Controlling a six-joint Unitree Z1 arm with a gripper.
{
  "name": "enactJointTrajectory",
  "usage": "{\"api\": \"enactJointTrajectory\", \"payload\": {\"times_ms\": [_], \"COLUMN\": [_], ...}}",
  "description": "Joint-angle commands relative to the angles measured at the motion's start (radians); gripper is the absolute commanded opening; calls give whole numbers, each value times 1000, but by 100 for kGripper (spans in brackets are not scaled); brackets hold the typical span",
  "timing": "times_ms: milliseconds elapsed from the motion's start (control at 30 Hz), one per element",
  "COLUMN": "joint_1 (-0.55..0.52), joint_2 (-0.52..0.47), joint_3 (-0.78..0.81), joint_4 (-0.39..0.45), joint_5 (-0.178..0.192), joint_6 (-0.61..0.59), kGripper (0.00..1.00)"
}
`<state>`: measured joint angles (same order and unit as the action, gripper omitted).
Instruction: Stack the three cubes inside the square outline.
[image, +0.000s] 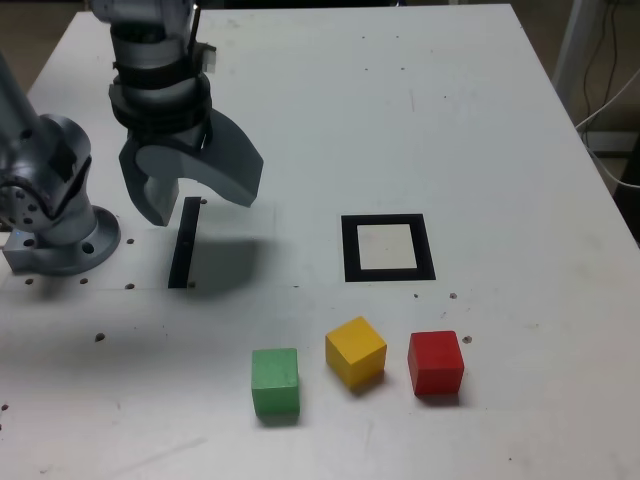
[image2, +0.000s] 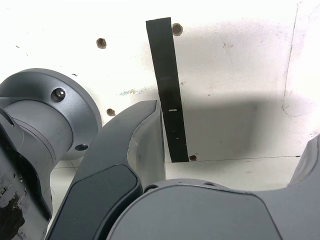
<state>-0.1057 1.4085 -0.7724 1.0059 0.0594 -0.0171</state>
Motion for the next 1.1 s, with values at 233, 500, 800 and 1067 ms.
{"api": "enactJointTrajectory", "payload": {"times_ms": [233, 500, 800, 1067], "joint_1": [1, 1, -116, -269], "joint_2": [-19, 22, 160, 282], "joint_3": [-19, -160, -498, -740], "joint_4": [-1, 41, 156, 211], "joint_5": [-1, -70, -80, -24], "joint_6": [0, -3, -25, -173], "kGripper": [99, 99, 99, 99]}}
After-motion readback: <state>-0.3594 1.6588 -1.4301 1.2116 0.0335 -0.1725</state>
